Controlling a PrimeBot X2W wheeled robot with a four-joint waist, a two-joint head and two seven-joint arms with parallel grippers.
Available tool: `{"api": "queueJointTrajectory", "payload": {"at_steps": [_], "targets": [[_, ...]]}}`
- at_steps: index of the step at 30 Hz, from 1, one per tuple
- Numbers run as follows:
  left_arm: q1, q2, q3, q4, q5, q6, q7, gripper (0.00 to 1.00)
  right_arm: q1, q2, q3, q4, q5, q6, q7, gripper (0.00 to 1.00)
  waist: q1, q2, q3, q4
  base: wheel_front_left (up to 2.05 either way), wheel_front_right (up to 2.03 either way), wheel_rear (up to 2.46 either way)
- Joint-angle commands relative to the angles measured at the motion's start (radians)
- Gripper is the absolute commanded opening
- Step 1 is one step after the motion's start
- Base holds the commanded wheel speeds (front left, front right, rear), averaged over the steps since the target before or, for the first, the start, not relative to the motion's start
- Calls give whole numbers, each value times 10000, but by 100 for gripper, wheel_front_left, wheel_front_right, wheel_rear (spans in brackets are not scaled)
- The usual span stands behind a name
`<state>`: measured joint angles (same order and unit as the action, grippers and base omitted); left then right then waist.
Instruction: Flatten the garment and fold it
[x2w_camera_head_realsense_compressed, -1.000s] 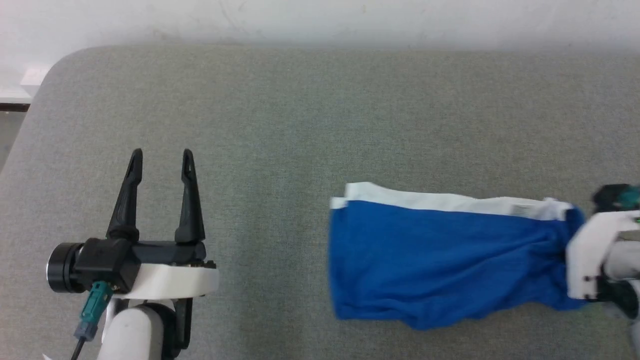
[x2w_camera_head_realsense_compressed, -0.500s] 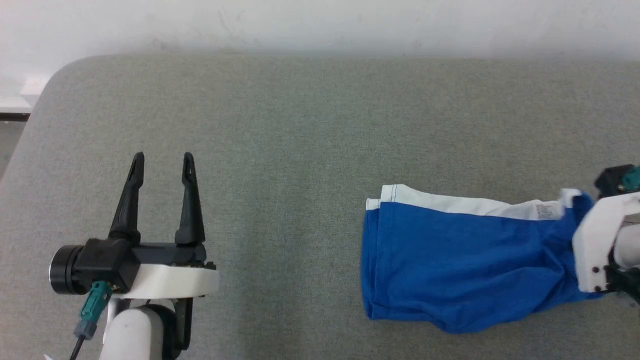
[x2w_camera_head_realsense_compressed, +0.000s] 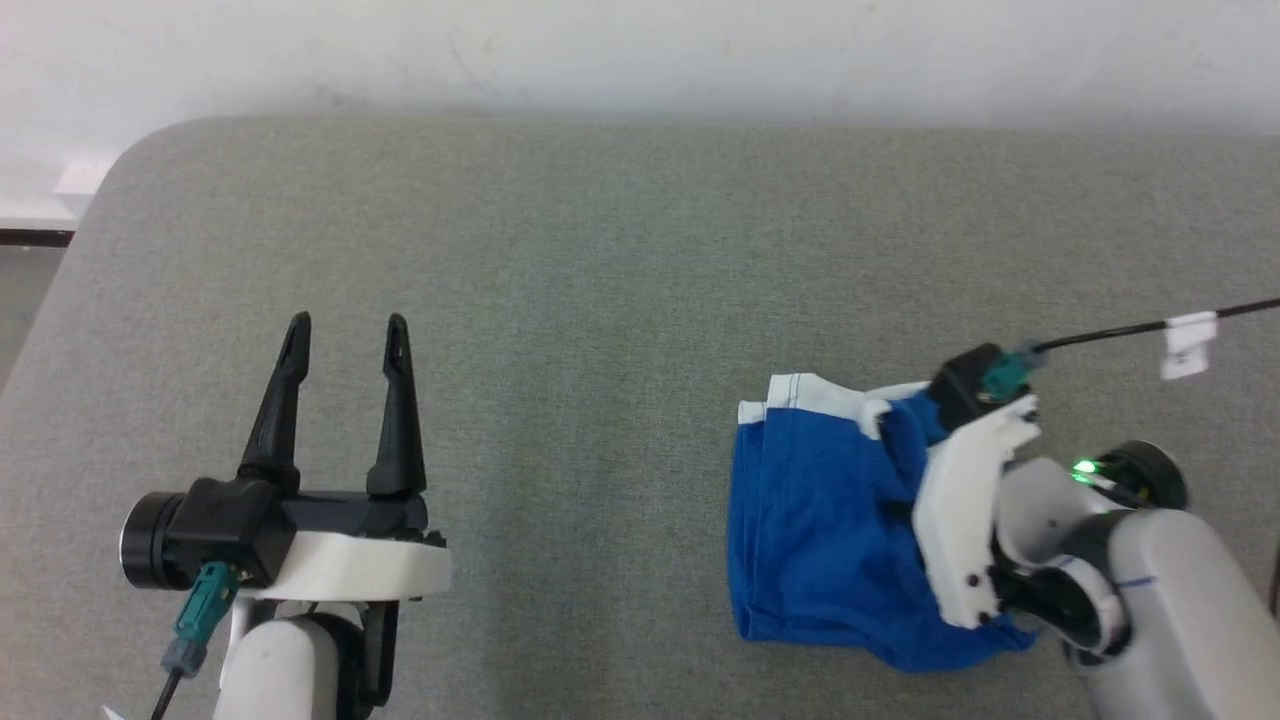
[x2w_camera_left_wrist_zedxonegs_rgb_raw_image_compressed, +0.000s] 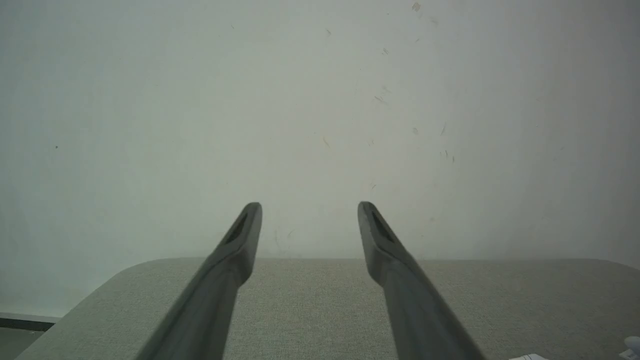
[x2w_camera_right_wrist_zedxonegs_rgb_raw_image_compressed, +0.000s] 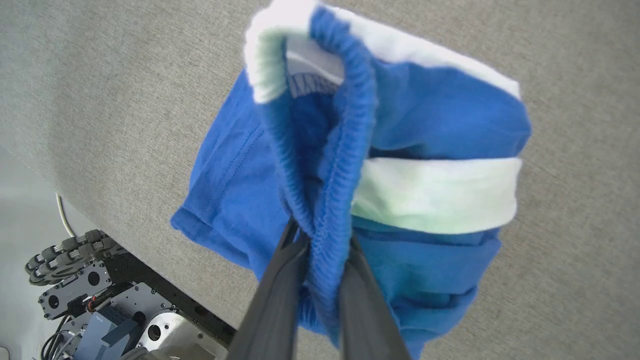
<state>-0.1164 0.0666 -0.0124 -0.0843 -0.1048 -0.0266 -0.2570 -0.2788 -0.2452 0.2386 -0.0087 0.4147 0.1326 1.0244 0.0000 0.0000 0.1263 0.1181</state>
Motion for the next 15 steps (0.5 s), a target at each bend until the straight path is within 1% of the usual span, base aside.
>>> {"api": "queueJointTrajectory", "payload": {"at_steps": [1,9,14,15], "targets": [[91,-33,24,33,68,-67,-47,100,-235,133,109,118,-114,-19,-131,0,0,0,0,71,0,0,0],[234,-95,89,102,55,-192,-47,100,-1086,1176,1118,1796,-773,-19,-863,0,0,0,88,363,0,0,0],[256,-125,47,107,65,-176,-47,100,-1338,1384,1471,2991,-1187,-19,-1318,0,0,0,121,447,0,0,0],[263,-130,41,107,63,-171,-47,100,-1370,1414,1527,3169,-1238,-19,-1440,53,0,0,117,449,0,0,0]]}}
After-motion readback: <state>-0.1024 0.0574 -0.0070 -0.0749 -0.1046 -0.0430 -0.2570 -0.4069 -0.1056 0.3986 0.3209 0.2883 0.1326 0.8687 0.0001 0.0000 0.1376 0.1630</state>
